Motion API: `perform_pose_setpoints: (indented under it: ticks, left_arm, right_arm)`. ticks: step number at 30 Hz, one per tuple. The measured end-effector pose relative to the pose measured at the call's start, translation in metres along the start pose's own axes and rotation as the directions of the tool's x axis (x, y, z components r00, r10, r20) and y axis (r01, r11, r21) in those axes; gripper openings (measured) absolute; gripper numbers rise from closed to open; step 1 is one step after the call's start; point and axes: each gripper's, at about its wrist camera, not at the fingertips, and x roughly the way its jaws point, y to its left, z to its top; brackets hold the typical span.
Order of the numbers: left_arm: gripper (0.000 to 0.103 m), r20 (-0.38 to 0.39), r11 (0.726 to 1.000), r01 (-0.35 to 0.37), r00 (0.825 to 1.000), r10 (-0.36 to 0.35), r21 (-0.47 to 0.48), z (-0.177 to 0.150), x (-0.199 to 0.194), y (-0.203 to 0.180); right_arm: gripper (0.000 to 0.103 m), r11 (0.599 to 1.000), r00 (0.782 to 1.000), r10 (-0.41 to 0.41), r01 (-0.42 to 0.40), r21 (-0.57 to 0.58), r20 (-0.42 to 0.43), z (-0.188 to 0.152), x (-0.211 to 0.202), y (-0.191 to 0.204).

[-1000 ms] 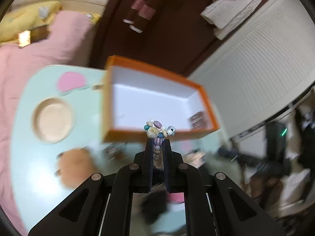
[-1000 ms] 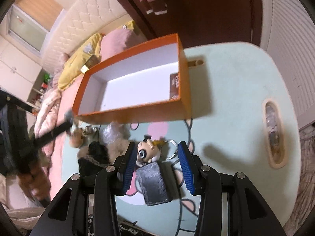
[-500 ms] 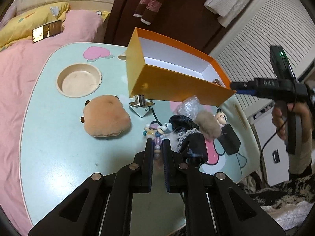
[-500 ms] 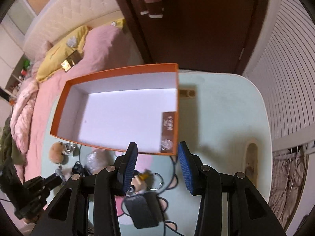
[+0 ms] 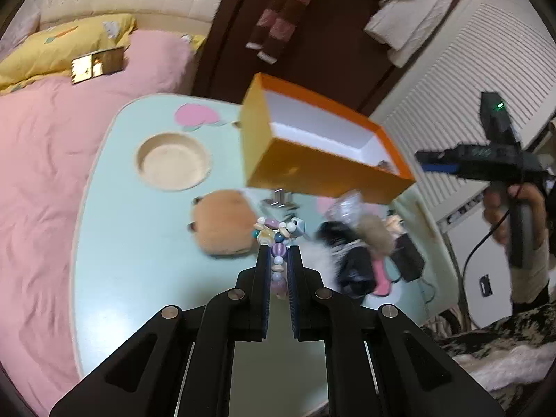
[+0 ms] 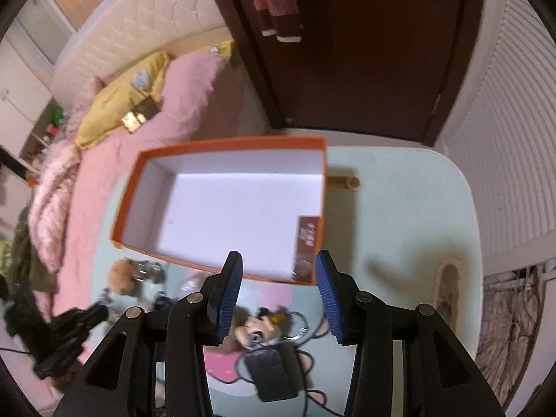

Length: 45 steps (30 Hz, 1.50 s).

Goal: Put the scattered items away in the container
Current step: 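Lift the beaded keychain out with left tool while right grasps brown card box in box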

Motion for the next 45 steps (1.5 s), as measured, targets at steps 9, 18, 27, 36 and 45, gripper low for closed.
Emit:
perform_pose_setpoints:
  ticks: [9,18,27,36,45]
  left_arm:
    - [0.014,-0.091,0.998,-0.063,0.994,0.063,0.013,-0.008,0.028,0.003]
    - [0.024,-0.073,0.998,-0.035,0.997,0.031,-0.049,-0.006,0.026,0.009]
    - [0.024,-0.062,0.999,-0.011,0.998,0.008,-0.053,-0.003,0.025,0.01]
    - [0.024,-0.045,0.998,0.004,0.999,-0.007,-0.062,0.0,0.025,0.01]
    - [0.024,-0.052,0.997,0.003,0.999,-0.007,-0.077,-0.002,0.027,0.013]
  right_arm:
    - [0.043,0.999,0.982,-0.038,0.032,-0.033,-0.186,0.038,0.042,0.011]
    - [0.044,0.995,0.954,-0.081,0.061,-0.079,-0.287,0.037,0.074,0.024]
    - [0.045,0.989,0.976,-0.098,0.073,-0.129,-0.195,0.05,0.049,0.038]
    - [0.053,0.973,0.916,-0.202,0.146,-0.18,-0.348,0.045,0.103,0.035]
    - [0.041,0.925,0.882,-0.304,0.182,-0.335,-0.36,0.04,0.131,0.051]
